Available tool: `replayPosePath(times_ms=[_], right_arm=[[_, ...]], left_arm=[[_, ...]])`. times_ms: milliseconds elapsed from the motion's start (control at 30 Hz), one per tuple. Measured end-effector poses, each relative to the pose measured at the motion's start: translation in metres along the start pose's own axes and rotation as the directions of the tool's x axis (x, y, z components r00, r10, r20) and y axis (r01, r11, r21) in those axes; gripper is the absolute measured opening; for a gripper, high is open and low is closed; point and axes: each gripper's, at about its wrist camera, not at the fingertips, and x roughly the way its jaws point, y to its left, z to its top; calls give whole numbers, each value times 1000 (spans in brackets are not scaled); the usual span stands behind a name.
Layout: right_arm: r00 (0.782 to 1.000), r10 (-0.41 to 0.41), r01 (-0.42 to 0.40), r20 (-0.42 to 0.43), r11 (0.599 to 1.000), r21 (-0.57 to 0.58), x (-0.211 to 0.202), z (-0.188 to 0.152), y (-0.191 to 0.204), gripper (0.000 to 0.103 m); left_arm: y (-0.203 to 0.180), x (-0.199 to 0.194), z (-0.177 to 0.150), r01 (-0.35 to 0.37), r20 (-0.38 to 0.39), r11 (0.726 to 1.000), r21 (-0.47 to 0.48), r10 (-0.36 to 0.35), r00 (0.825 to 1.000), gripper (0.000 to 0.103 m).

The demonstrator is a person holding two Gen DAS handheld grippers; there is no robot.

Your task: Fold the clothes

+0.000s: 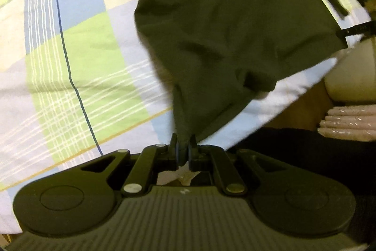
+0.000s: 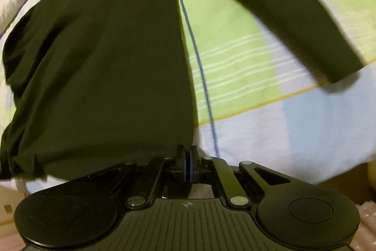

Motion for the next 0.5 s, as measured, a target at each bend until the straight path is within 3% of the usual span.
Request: replayPosePath(times_ms=[100,233,300,333,367,400,433,500], right_arm=[[990,-141,140,0,983,-122,-30,-6,4,0],[980,-196,193,-19,974,-115,-22,-12,3,1],[967,-252,246,-38,963,-113,-13,-10,7,4],[957,-285,278,-49,954,-113,-8,-9,9,9],[944,-326,318,-49,940,-122,-6,-5,11,36],[933,-358,351,-33,927,-135,-7,-1,15,71],[932,-362,358,-5,923,-139,-11,3,19,76],[943,-330,332,37,933,-136,-18,17,28,76]], left_arm=[[-10,-9,-2,41,3,999,19,-41,999,4],[-19,18,-8,41,-72,999,-12,-42,997,7],[-19,23,-12,21,-110,999,-27,-24,994,14],[-18,23,-14,9,-122,1000,-30,-13,992,13],[-16,18,-15,-5,-119,1000,-31,2,993,14],[-12,12,-14,-21,-112,999,-47,15,994,14],[-5,5,-13,-39,-99,997,-73,32,995,15],[6,-9,-4,-84,-58,989,-122,78,995,21]])
